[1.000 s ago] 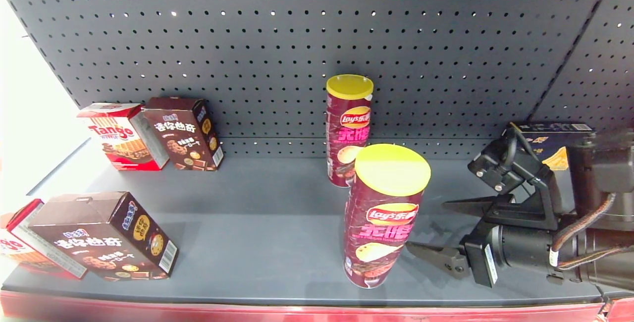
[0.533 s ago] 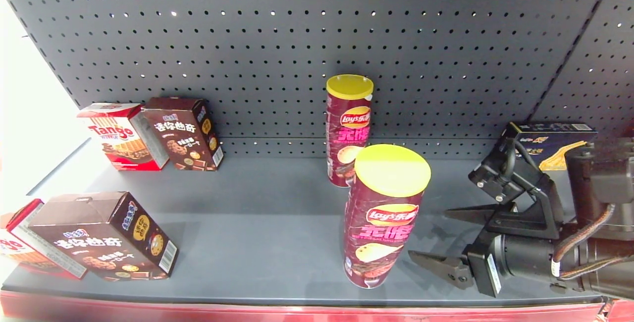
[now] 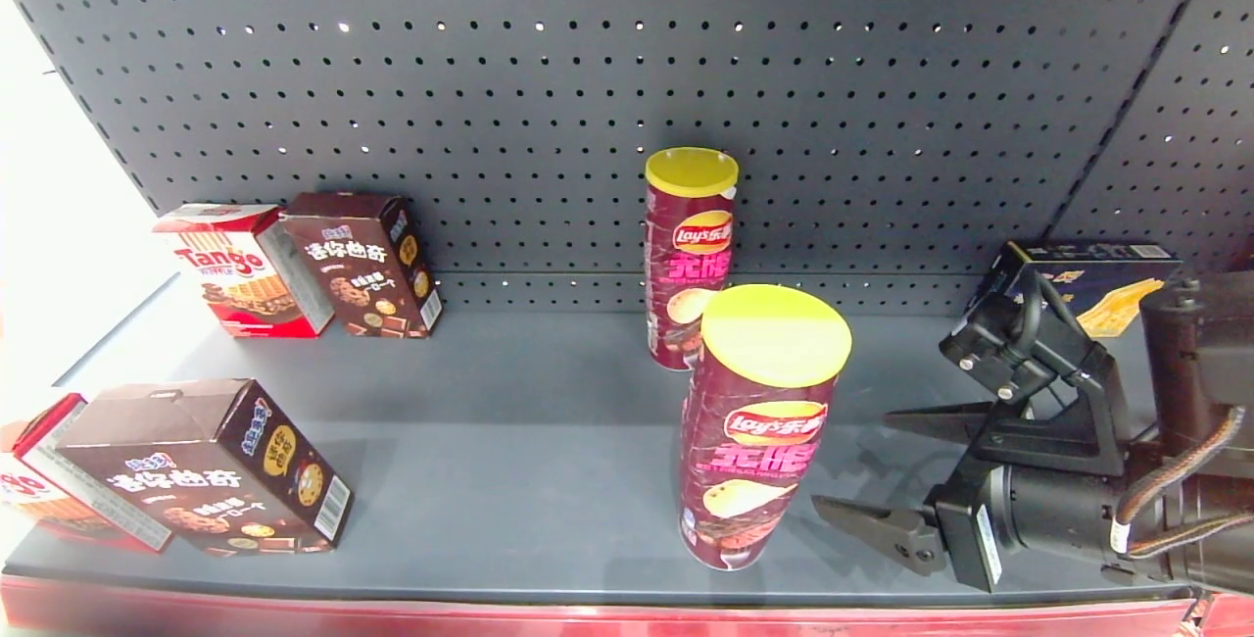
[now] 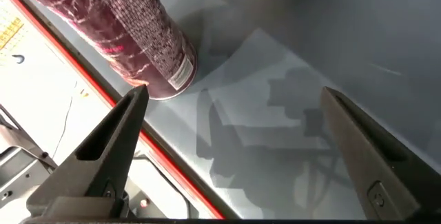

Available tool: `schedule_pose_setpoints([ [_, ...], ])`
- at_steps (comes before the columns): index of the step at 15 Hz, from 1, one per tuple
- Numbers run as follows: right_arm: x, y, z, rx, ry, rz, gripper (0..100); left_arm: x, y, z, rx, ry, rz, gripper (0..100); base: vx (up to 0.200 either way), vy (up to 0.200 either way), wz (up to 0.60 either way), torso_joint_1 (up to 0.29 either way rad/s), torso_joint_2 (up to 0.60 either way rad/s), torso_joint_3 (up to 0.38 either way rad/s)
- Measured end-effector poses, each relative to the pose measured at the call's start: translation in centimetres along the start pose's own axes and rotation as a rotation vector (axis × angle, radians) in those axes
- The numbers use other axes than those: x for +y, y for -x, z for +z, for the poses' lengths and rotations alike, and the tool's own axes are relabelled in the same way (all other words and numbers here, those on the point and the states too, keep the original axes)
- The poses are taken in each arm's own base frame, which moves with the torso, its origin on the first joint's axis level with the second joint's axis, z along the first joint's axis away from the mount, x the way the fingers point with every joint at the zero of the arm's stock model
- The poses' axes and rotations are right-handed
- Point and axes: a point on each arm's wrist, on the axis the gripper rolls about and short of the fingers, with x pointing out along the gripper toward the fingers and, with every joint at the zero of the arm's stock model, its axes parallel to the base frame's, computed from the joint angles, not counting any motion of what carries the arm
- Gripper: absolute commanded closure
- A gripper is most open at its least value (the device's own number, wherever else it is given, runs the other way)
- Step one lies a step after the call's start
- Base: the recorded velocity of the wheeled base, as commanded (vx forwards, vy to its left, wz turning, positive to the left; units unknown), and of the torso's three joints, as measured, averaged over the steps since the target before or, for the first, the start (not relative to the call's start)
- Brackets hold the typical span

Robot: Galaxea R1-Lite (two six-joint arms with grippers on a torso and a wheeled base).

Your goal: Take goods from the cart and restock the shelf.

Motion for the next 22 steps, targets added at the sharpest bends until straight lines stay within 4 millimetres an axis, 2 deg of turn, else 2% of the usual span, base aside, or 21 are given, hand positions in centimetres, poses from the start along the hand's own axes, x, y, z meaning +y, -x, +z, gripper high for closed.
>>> schedule_pose_setpoints([
  [8,0.7,-1.8,0.8,0.012,0.014,0.025,0,0.0,0.0,0.0,0.0,0.004,0.001,0,0.0,0.0,0.0,0.0,0.0,0.0],
  [14,0.3,-1.8,0.8,0.015,0.007,-0.002,0,0.0,0.0,0.0,0.0,0.004,0.002,0,0.0,0.0,0.0,0.0,0.0,0.0],
  [22,0.8,-2.6,1.1,0.02,0.018,0.018,0,0.0,0.0,0.0,0.001,0.005,0.002,0,0.0,0.0,0.0,0.0,0.0,0.0],
])
